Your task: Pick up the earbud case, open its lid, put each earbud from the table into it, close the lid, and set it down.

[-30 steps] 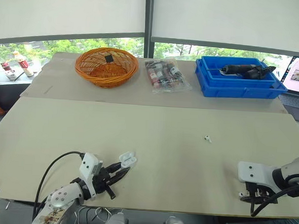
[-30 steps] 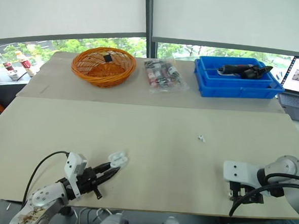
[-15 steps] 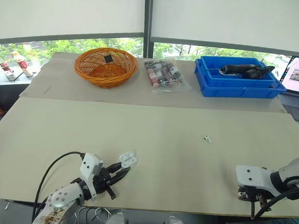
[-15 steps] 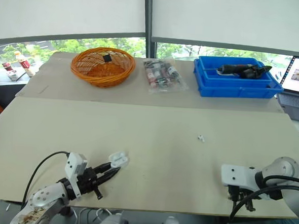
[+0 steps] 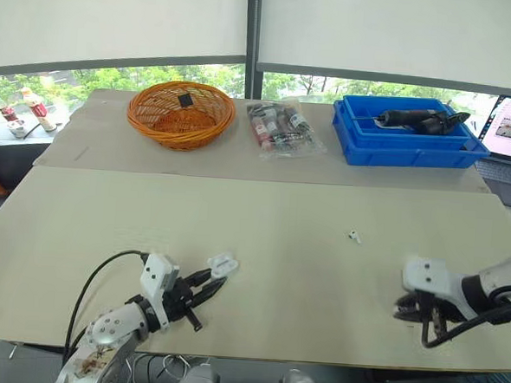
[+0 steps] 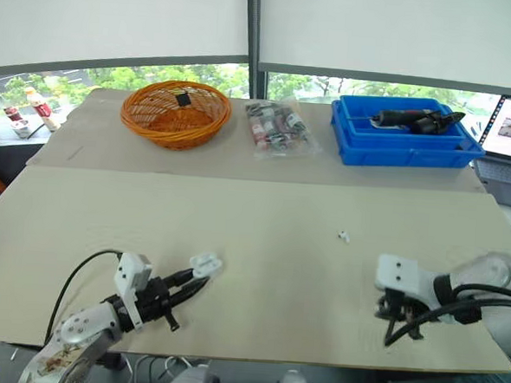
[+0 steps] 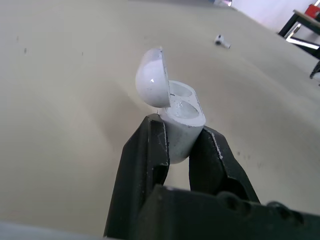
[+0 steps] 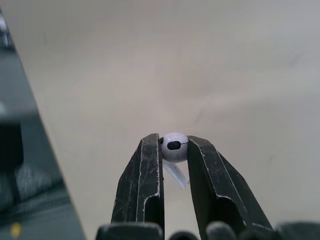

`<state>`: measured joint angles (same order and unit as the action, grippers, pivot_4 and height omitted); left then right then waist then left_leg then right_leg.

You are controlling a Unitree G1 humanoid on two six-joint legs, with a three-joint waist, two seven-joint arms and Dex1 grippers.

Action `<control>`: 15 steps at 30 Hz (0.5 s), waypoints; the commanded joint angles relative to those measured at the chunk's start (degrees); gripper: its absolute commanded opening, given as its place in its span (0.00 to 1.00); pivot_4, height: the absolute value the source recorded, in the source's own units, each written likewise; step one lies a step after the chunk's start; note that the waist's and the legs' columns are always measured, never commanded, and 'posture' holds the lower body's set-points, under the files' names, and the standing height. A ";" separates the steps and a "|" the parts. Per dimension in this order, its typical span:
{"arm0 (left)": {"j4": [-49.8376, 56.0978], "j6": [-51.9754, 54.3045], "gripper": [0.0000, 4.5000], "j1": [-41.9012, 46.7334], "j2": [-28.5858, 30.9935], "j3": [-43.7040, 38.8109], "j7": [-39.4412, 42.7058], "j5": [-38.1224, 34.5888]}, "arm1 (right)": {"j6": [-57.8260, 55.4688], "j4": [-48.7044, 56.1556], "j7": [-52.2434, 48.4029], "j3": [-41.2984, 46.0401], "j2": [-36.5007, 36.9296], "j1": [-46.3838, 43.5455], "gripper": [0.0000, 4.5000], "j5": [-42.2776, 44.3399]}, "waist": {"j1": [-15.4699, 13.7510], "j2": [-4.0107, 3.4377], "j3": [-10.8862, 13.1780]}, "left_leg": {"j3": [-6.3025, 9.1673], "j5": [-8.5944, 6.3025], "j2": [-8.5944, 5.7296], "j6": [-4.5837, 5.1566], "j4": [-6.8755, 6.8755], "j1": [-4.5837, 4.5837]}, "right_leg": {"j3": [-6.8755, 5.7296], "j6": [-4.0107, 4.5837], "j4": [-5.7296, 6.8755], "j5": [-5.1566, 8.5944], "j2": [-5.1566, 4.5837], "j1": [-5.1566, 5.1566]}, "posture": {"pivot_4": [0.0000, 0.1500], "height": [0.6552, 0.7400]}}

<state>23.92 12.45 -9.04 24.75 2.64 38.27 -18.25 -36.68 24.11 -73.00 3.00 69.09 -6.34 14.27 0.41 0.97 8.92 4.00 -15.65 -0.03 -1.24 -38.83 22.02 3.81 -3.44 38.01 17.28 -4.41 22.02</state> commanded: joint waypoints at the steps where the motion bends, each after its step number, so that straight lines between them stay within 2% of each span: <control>1: 0.63 -1.21 0.12 3.44 -1.54 0.96 0.08 -1.11 | -11.94 6.72 6.51 3.86 -9.04 -7.11 0.08 12.45 | 0.01 0.04 0.02 | 0.02 0.00 0.00 0.00 0.00 0.01 | 0.00 0.00 0.00 0.00 0.00 0.00 | 1.00 1.00; 4: 0.46 -0.69 0.12 6.68 -3.37 1.51 -0.59 -1.40 | -22.58 10.40 17.10 7.83 -22.81 -13.81 0.08 24.23 | 0.25 0.07 0.04 | 0.07 0.00 0.00 0.00 0.00 0.07 | 0.00 0.00 0.03 0.00 0.02 0.04 | 1.00 1.00; 9: 0.88 0.71 0.12 10.17 -5.61 2.76 -1.68 -1.60 | -26.65 12.15 39.49 11.81 -47.22 -17.94 0.08 32.87 | 0.11 0.10 0.01 | 0.41 0.01 -0.04 -0.01 -0.03 0.25 | -0.07 0.00 0.07 -0.01 -0.03 0.22 | 1.00 1.00; 12: 0.83 1.83 0.12 12.22 -7.04 2.94 -3.14 -2.20 | -24.33 12.54 47.51 10.52 -56.28 -17.34 0.08 33.34 | 0.02 0.07 0.00 | 0.49 0.02 -0.09 -0.03 -0.04 0.26 | -0.03 -0.02 0.14 -0.01 -0.06 0.29 | 1.00 1.00; 15: 1.11 3.07 0.12 14.15 -8.47 2.94 -4.69 -2.67 | -20.94 12.71 51.14 7.40 -61.05 -15.53 0.08 31.92 | 0.20 0.05 -0.01 | 0.50 0.02 -0.09 -0.04 -0.03 0.23 | -0.03 -0.02 0.18 -0.02 -0.05 0.30 | 1.00 1.00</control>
<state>23.35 15.33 4.06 17.00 5.66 34.55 -19.96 -60.56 34.49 -24.14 11.43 9.15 -22.35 46.19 0.62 1.03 8.92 4.51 -15.62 -0.10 -1.27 -38.86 22.24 3.78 -3.46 38.20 17.26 -4.43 22.32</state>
